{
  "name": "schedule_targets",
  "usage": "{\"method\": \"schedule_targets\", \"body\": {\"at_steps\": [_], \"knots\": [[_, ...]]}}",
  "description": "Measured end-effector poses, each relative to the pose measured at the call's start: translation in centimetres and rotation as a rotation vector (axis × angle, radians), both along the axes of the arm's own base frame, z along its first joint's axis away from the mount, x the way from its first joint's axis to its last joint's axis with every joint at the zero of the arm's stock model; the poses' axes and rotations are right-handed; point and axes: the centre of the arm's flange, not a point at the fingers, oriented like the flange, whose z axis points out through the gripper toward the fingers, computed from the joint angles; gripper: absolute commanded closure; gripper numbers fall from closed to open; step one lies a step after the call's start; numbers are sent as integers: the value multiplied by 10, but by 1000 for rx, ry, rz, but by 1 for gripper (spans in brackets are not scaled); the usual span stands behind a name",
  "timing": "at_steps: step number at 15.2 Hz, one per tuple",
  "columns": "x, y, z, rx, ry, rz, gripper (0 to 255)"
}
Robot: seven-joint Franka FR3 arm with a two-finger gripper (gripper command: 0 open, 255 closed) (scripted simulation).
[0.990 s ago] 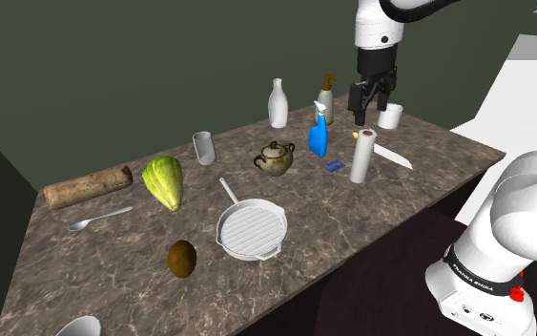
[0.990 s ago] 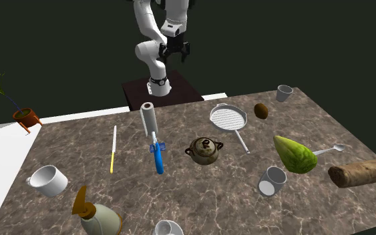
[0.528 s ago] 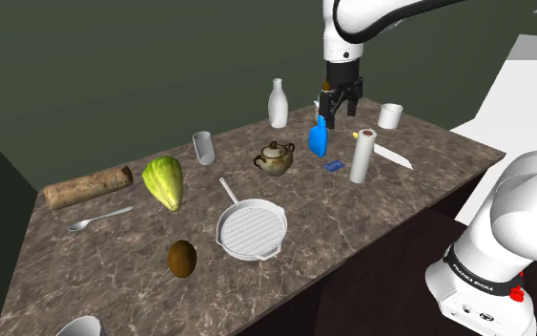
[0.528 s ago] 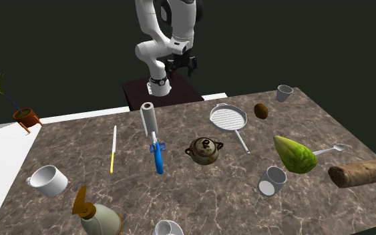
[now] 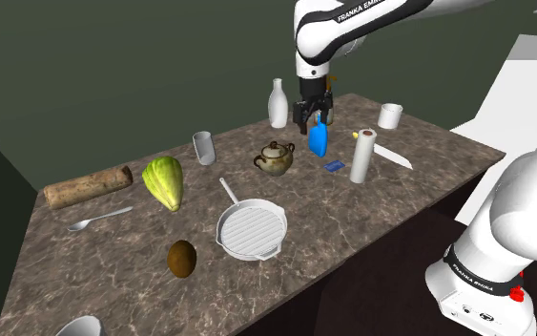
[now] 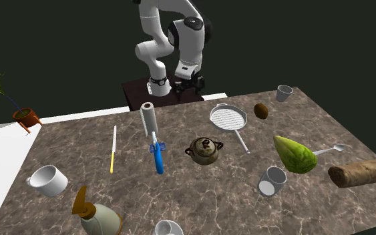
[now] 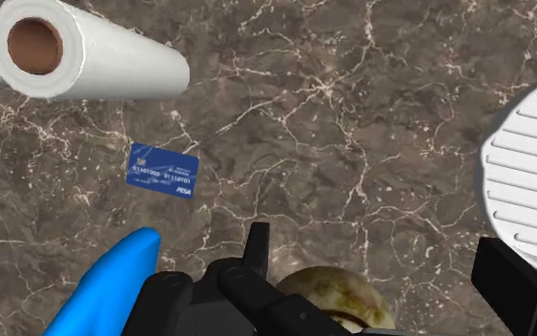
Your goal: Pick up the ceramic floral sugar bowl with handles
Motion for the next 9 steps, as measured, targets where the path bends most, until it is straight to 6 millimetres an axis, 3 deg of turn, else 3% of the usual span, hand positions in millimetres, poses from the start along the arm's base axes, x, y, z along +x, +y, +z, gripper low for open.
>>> {"method": "schedule_targets", "body": {"at_steps": [9], "knots": [[105,-7,-57,35,-3,6,0]]}}
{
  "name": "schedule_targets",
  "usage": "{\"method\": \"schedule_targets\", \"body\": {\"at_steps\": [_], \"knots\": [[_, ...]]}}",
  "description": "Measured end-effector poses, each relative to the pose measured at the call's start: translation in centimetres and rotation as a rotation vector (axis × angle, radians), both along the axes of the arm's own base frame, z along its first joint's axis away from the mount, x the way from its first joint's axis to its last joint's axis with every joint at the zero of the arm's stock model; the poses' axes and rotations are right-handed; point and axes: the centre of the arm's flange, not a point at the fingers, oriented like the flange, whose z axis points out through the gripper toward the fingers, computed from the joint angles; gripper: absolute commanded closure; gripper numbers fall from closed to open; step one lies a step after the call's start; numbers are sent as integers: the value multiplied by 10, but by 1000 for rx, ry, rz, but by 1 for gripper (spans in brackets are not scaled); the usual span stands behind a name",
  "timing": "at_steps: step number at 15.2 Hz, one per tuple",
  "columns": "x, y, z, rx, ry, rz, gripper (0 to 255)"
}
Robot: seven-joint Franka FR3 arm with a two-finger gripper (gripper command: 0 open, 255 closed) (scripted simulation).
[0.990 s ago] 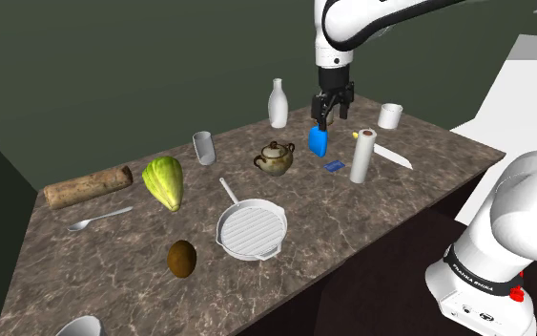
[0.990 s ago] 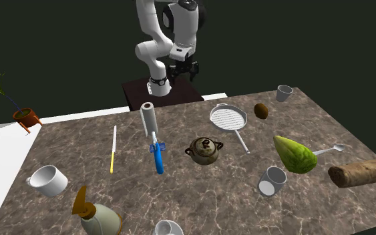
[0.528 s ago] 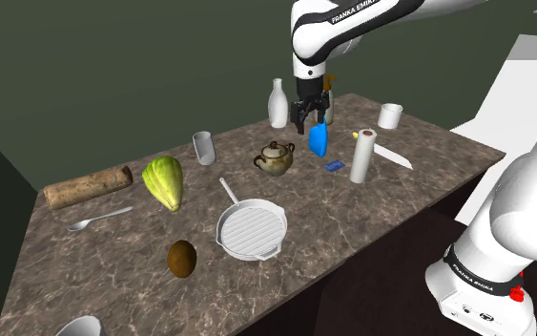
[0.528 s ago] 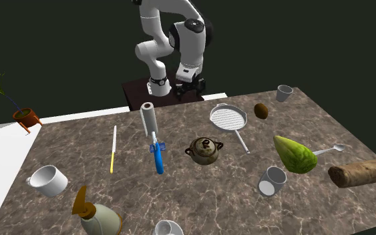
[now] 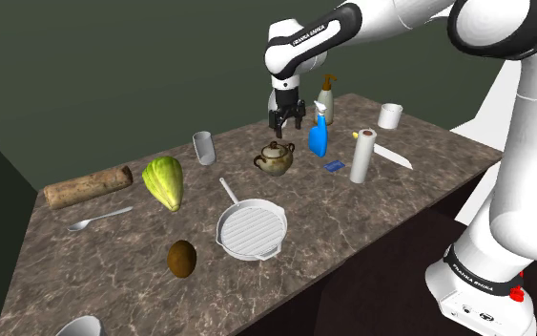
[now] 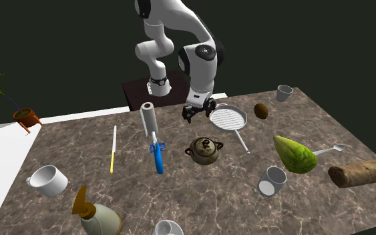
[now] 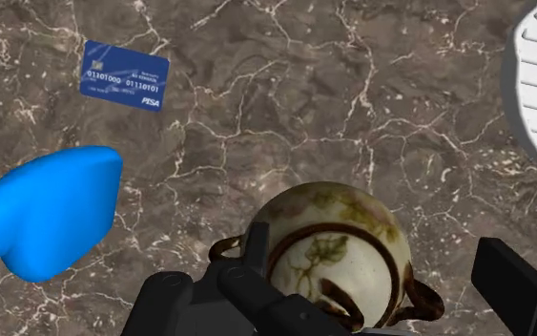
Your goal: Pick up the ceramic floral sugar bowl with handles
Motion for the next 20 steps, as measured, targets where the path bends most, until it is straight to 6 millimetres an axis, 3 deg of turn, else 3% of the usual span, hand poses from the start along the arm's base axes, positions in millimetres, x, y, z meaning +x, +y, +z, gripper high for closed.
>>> {"method": "schedule_targets", "body": {"at_steps": [6,14,15,20], "knots": [[69,-5,-41,24,-1,4,0],[78,-7,-80,27,-2,5,0],[78,-6,-82,27,-2,4,255],[78,-6,-84,27,-3,4,255]]}}
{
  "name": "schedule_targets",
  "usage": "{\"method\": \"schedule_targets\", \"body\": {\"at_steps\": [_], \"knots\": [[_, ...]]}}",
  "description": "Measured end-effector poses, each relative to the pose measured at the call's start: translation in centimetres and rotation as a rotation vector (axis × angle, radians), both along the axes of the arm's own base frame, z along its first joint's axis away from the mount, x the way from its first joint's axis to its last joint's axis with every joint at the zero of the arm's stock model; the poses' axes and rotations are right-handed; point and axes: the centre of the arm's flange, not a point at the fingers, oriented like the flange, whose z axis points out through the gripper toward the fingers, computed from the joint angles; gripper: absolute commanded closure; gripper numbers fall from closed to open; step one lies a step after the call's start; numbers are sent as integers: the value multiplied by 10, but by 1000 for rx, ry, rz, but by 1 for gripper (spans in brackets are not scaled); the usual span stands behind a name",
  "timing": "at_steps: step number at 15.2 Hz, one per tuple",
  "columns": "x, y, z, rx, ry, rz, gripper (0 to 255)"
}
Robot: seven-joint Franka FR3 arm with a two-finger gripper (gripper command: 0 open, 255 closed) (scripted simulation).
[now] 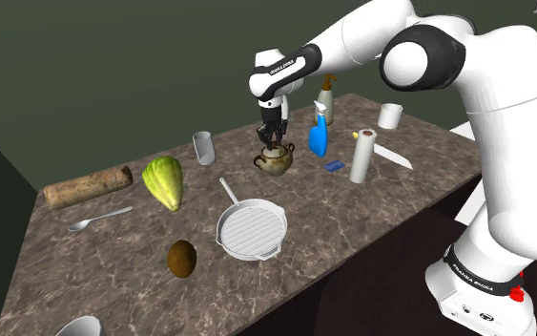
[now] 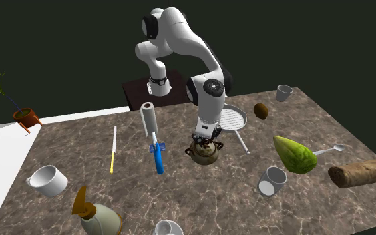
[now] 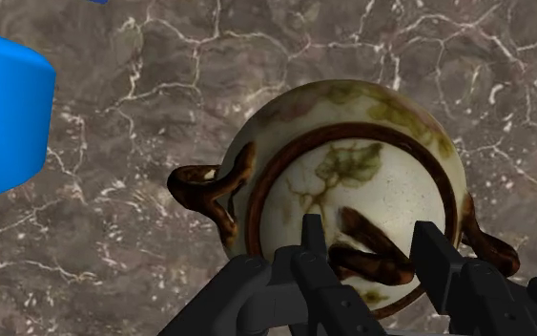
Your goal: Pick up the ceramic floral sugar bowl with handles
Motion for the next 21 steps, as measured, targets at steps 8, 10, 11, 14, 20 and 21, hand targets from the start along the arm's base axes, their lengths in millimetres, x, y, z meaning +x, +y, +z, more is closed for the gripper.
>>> {"method": "schedule_targets", "body": {"at_steps": [8,10,11,14,20,21], "knots": [[0,-1,9,0,3,0,255],[1,0,18,0,3,0,255],[0,-1,24,0,3,0,255],[0,-2,41,0,3,0,255],[0,-1,72,0,3,0,255],[0,-1,75,0,3,0,255]]}}
